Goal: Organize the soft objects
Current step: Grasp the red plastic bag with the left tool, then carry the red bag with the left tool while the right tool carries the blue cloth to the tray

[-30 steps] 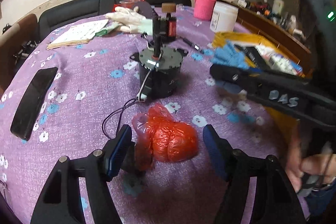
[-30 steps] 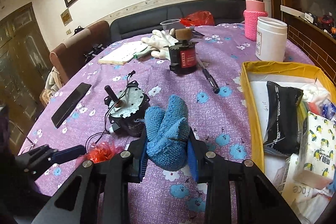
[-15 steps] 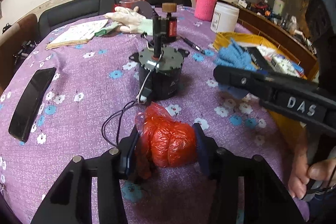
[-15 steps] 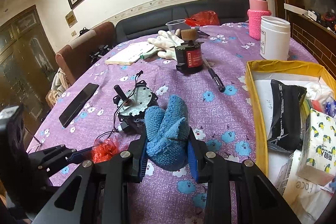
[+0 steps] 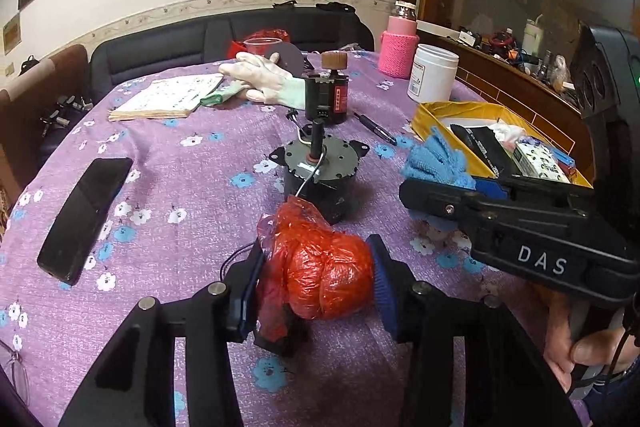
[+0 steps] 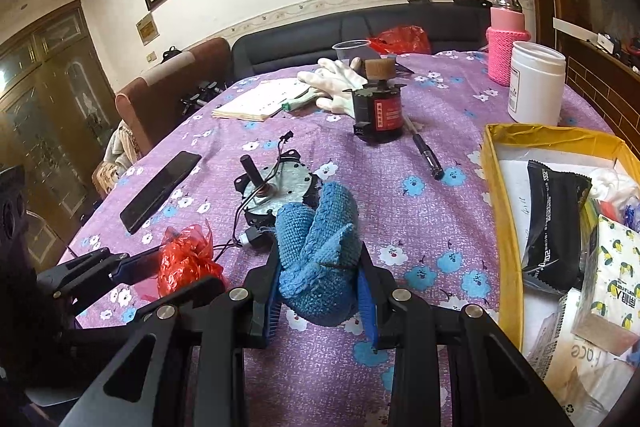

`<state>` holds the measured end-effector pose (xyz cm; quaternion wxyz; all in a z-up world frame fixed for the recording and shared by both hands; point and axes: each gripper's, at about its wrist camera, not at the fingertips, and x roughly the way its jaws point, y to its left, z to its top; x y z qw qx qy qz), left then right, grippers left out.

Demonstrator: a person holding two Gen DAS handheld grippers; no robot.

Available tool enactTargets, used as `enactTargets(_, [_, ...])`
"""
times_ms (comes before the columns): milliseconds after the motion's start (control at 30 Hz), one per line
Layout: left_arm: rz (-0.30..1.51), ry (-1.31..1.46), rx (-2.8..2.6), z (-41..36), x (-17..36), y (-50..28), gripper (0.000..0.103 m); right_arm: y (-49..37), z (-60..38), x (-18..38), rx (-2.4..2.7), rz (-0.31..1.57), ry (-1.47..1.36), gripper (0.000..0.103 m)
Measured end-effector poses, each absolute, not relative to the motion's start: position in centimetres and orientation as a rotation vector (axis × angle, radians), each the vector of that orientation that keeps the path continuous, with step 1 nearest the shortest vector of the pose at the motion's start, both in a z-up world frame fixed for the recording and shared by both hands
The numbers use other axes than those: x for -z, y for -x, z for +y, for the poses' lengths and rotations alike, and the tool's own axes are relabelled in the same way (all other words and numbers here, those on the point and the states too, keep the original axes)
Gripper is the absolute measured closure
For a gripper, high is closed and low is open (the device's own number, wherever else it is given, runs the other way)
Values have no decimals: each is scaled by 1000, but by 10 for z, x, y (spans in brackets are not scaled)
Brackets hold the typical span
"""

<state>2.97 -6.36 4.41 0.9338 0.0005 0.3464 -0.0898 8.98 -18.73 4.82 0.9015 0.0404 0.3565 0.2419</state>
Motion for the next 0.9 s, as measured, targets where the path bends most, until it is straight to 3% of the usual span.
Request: enactTargets(900, [567,-84,38,-62,-58,-18,56,-73,-179,-60,-546,630,-48,68])
